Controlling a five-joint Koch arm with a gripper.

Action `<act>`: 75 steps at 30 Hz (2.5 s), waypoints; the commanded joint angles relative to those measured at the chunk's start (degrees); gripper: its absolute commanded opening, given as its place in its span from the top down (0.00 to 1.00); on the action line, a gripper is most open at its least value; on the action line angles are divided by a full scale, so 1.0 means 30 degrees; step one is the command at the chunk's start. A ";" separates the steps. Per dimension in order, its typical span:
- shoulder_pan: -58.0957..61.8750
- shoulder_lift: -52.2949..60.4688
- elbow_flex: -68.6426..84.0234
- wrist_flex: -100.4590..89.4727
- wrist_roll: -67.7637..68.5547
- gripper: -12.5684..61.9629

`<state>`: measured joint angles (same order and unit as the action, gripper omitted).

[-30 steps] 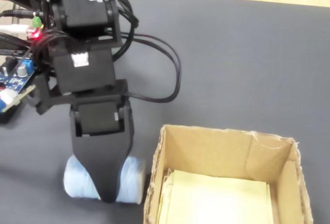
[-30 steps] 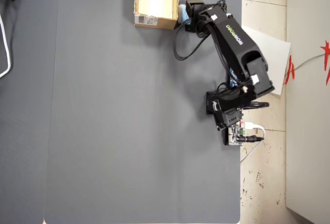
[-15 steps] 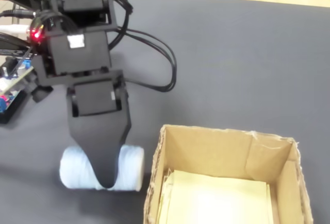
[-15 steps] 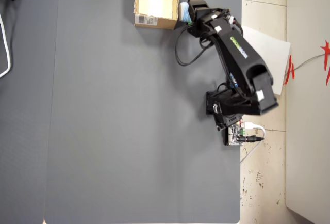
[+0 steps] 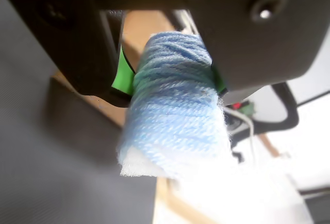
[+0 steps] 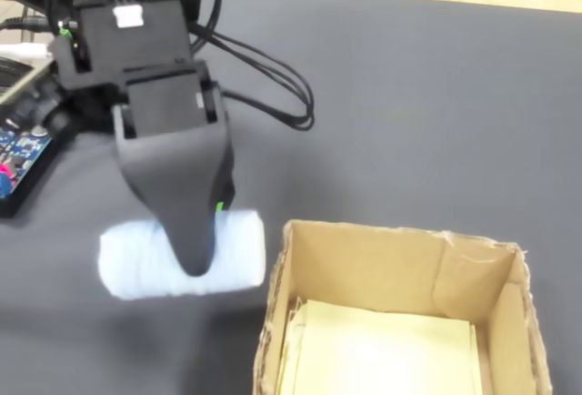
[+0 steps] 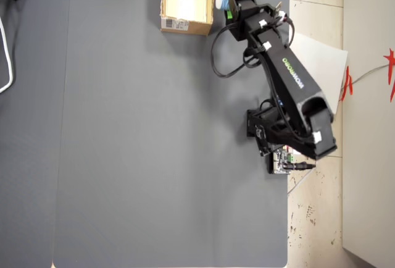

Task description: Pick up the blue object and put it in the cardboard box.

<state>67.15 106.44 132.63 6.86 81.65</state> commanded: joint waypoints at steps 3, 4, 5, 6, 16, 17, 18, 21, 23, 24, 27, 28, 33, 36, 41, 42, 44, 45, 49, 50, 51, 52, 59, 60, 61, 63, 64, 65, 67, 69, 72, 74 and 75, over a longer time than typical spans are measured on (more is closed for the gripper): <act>-0.0967 0.1406 -0.0527 -0.2783 0.0762 0.54; -0.1201 0.1553 -0.0527 -0.2930 0.0762 0.54; -0.1494 0.1729 -0.0527 -0.3076 0.0762 0.54; -0.2021 0.1992 -0.0527 -0.3105 0.0732 0.54; -0.5068 0.2344 -0.0791 -0.3750 0.0674 0.54; -0.5244 0.2256 -0.0820 -0.3750 0.0645 0.54; -0.5449 0.2197 -0.0820 -0.3809 0.0645 0.53; -0.6006 0.1670 -0.0879 -0.3809 0.0674 0.49; -0.6211 0.1230 -0.0967 -0.3750 0.0703 0.47; -0.6299 0.0996 -0.1025 -0.3750 0.0703 0.47; -0.6357 0.0146 -0.1230 -0.3809 0.0732 0.47; -0.6357 -0.0146 -0.1406 -0.3809 0.0732 0.47; -0.6328 -0.0381 -0.1729 -0.3809 0.0732 0.44; -0.6299 -0.0410 -0.1934 -0.3809 0.0732 0.42; -0.6299 -0.0264 -0.2021 -0.3838 0.0732 0.42; -0.6299 -0.0205 -0.2051 -0.3838 0.0762 0.42; -0.6504 0.0645 -0.2080 -0.3779 0.0820 0.42; -0.6768 0.0996 -0.2021 -0.3809 0.0820 0.42; -0.7939 0.2520 -0.1055 -0.3926 0.0967 0.42; -0.8350 0.3105 -0.0586 -0.4102 0.1230 0.42; -0.8701 0.3457 -0.0176 -0.4336 0.1523 0.42; -0.8965 0.3750 0.0205 -0.4512 0.1670 0.42; -1.0957 0.5566 0.3750 -0.6416 0.2930 0.40; -1.1602 0.6035 0.5098 -0.7236 0.3311 0.39; -1.1895 0.6094 0.5625 -0.7617 0.3486 0.39; -1.2275 0.6182 0.6650 -0.8437 0.3516 0.39; -1.2803 0.6387 0.7383 -0.8906 0.3750 0.39; -1.3213 0.6533 0.7852 -0.9170 0.3984 0.39; -1.4150 0.7002 0.8730 -0.9229 0.3984 0.38; -1.5000 0.7207 0.9492 -0.9229 0.3955 0.38; -1.5908 0.7646 1.0547 -0.9375 0.3984 0.38; -1.6699 0.8350 1.1689 -0.9434 0.3984 0.38; -1.7080 0.8730 1.2246 -0.9434 0.3984 0.38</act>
<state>17.23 130.25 170.42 -14.77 91.76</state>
